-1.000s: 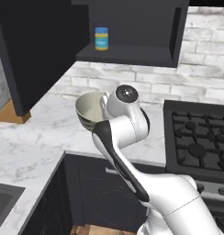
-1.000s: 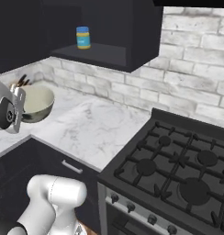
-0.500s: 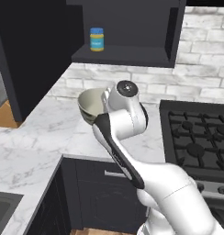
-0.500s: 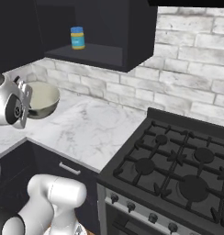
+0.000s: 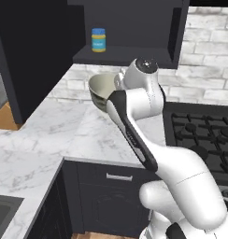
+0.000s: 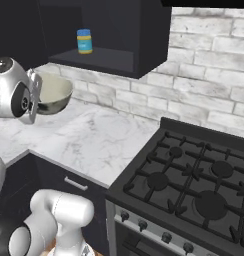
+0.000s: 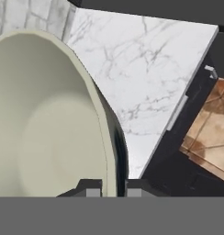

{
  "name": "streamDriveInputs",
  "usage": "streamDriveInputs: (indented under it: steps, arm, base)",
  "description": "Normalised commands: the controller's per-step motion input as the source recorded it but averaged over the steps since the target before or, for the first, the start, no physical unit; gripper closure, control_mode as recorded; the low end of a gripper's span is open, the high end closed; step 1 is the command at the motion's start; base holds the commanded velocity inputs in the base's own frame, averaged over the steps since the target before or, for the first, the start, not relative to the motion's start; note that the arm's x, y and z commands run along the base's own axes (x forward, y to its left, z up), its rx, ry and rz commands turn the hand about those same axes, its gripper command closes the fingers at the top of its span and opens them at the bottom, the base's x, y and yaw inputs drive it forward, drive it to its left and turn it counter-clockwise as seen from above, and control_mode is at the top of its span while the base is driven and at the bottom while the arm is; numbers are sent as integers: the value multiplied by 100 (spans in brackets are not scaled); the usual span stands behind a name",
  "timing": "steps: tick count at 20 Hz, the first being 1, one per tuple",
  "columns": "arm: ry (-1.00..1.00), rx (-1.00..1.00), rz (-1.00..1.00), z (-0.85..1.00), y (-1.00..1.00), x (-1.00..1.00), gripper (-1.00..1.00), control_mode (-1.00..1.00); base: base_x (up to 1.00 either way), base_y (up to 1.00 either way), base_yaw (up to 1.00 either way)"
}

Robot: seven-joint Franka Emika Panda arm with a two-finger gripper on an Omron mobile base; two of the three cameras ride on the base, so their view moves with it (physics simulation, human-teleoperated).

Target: Pick the mug and place it in the sink. Pick the bowl and place it in the open cabinet and then close the cabinet.

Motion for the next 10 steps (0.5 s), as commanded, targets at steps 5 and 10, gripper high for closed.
streamDriveInputs:
  steps: [5, 10]
  arm:
    - [0, 0, 0, 42, -41, 2, 100, -100]
    - [-3, 0, 0, 35, -41, 5, 100, -100]
  base:
    - [0, 0, 0]
    - [0, 0, 0]
